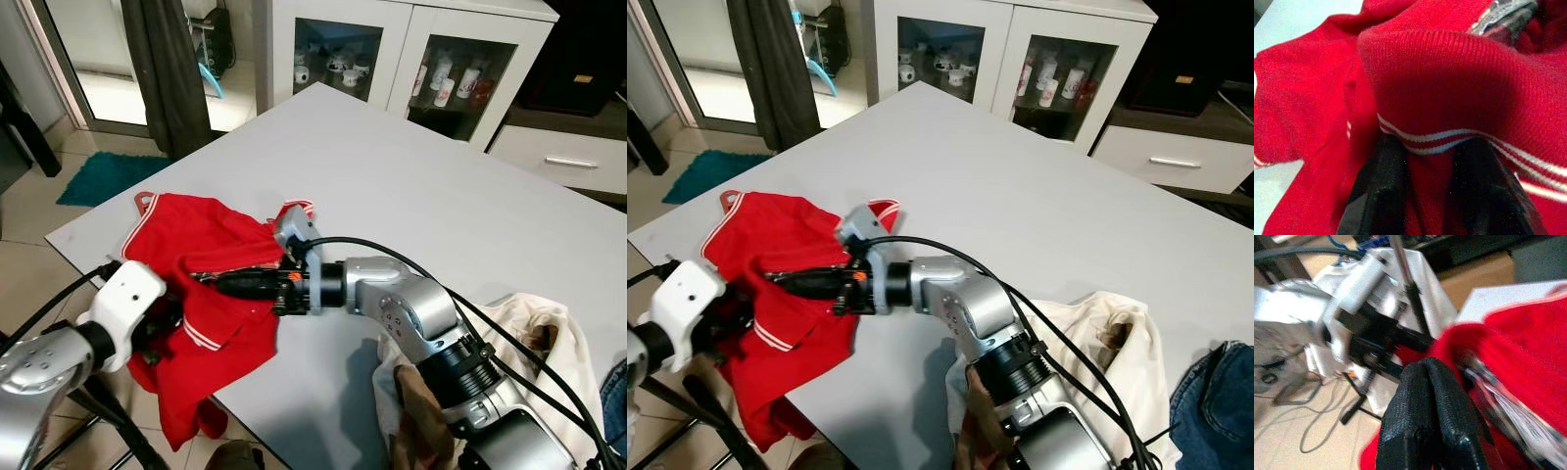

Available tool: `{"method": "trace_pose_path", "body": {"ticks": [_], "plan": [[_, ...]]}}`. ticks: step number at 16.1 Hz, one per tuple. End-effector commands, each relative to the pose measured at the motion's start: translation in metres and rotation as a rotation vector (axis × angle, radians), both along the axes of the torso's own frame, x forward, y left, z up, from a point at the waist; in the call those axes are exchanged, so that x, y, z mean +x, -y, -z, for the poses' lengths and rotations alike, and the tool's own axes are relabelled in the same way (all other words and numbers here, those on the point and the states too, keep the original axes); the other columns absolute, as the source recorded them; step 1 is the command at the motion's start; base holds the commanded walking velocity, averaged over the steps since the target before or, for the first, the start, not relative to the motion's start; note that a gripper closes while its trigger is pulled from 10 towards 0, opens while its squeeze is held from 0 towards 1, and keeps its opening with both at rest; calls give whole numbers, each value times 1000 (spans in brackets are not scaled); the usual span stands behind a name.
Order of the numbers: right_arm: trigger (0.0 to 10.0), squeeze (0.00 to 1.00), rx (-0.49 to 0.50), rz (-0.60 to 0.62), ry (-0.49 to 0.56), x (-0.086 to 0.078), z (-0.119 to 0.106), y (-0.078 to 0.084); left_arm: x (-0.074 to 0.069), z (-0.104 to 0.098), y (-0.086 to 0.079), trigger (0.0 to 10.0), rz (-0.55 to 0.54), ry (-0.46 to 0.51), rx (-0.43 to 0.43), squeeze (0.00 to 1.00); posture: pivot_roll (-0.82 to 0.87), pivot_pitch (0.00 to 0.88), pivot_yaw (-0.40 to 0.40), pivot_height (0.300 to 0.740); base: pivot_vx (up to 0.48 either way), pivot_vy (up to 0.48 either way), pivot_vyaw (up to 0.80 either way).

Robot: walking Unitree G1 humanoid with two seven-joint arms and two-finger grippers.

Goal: Hang hanger

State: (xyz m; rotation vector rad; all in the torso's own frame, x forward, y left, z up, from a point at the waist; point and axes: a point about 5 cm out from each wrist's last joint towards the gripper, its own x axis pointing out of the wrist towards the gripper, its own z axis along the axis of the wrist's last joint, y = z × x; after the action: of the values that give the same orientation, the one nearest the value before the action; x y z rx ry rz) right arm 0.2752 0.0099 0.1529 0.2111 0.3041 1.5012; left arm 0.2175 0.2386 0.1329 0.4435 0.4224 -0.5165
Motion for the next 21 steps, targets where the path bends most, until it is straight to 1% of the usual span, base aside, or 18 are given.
{"method": "trace_pose_path", "body": {"ticks": [1,4,6,8,10,12,14,15,16,17,18,19,20,21], "plan": [[10000,0,20,-43,10,-5,-7,-5,3,5,5,10000,13,-8,-4,0,177,37,-47,740,0,0,0],[10000,0,38,-70,4,-10,-11,-13,5,10,10,10000,23,-16,-13,0,175,34,-45,740,0,0,0],[10000,0,32,-93,-9,-14,-9,-16,6,11,12,10000,26,-16,-16,0,174,34,-46,740,0,0,0],[10000,0,0,-112,-10,-18,-2,-19,7,12,12,10000,26,-15,-17,0,171,34,-47,740,0,0,0],[10000,0,-184,-53,13,-15,31,-24,9,12,14,10000,25,-4,-20,0,170,34,-51,740,0,0,0],[10000,0,-248,-32,38,-14,40,-25,10,12,15,10000,23,1,-21,0,169,33,-52,740,0,0,0],[10000,0,-333,-5,73,-11,53,-25,11,12,14,10000,20,6,-20,0,170,29,-52,740,0,0,0],[10000,0,-393,25,103,-8,61,-24,11,12,14,10000,19,10,-18,0,171,28,-52,740,0,0,0],[10000,0,-431,67,119,-4,67,-23,12,11,14,10000,18,14,-18,0,171,28,-52,740,0,0,0],[10000,0,-448,99,124,-1,69,-23,12,11,14,10000,17,16,-17,0,171,28,-52,740,0,0,0],[10000,0,-472,164,130,6,72,-20,12,11,14,10000,17,19,-15,0,171,28,-52,740,0,0,0],[10000,0,-484,267,124,17,73,-13,12,11,14,10000,17,22,-13,0,173,26,-51,740,0,0,0],[10000,0,-477,324,104,24,72,-9,12,11,13,10000,18,24,-8,0,172,26,-51,740,0,0,0],[10000,0,-472,344,97,27,71,-6,12,12,13,10000,20,25,-5,0,168,26,-49,740,0,0,0]]}}
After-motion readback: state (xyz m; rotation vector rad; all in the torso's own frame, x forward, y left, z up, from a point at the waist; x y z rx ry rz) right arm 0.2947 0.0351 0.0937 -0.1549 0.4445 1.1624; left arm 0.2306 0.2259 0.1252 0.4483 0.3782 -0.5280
